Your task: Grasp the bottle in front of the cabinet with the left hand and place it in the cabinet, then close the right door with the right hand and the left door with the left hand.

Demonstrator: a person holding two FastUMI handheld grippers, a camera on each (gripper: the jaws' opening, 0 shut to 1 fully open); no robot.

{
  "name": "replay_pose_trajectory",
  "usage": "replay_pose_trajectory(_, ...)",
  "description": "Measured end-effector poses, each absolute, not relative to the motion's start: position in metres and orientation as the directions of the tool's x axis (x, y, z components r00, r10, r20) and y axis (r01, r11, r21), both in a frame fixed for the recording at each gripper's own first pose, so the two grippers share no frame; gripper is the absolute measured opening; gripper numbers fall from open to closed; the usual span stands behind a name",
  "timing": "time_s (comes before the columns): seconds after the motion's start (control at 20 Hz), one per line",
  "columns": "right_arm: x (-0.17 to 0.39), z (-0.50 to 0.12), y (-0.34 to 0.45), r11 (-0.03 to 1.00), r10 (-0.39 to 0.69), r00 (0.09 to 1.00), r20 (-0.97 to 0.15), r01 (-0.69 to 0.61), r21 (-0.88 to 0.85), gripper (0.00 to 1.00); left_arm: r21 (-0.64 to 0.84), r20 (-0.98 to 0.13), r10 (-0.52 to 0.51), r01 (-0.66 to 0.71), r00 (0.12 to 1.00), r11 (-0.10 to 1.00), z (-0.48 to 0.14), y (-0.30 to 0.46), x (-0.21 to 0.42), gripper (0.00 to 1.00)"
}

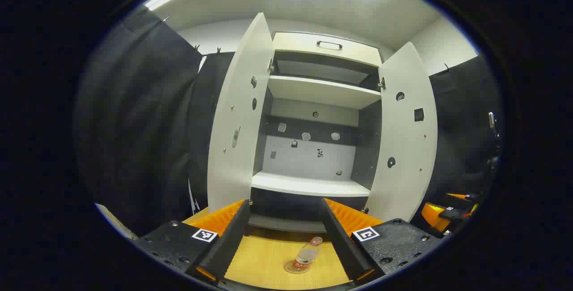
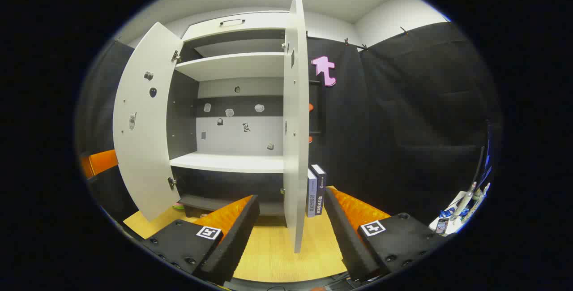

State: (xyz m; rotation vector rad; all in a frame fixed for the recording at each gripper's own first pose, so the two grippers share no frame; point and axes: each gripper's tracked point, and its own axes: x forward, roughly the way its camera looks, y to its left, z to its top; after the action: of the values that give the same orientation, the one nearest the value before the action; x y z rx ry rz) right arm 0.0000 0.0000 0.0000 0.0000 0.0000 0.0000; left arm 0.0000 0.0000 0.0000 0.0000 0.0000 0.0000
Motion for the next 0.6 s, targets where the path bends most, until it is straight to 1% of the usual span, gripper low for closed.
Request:
replay_pose_trajectory(0.1,-0.002,0.001,-0.001,1.0,-0.003,1.0,0.002,0.003,0.0,0.9,-0.014,-0.026,0.005,-0.005,1.0,1.0,-0.005,0.003,0.005,0.94)
replay_pose_trajectory(0.15,-0.003,0.002,-0.002,1.0,-0.008,1.0,0.004,0.008,-0.006,0.97,-0.011,-0.024,0.015,-0.015,1.0,1.0,-0.004,0.004,0.006,0.95)
replay_pose_trajectory(0.2,-0.004,0.003,-0.004,1.0,-0.013,1.0,0.007,0.013,-0.014,0.97,-0.007,-0.01,0.021,-0.021,1.0,1.0,0.0,0.005,0.007,0.92)
replay_pose_trajectory(0.25,-0.005,0.004,-0.005,1.0,-0.018,1.0,0.011,0.018,-0.023,0.97,-0.004,0.0,0.018,-0.018,1.0,1.0,0.002,0.003,0.007,0.95)
replay_pose_trajectory(0.4,-0.007,0.009,-0.01,0.999,-0.026,1.0,0.017,0.027,-0.037,0.97,-0.017,-0.009,-0.005,0.004,1.0,1.0,0.001,-0.004,0.007,0.95)
replay_pose_trajectory(0.6,-0.017,0.014,-0.012,0.997,-0.012,0.999,0.03,0.014,-0.073,0.97,-0.027,-0.019,-0.01,0.009,1.0,1.0,-0.001,-0.009,0.003,0.95)
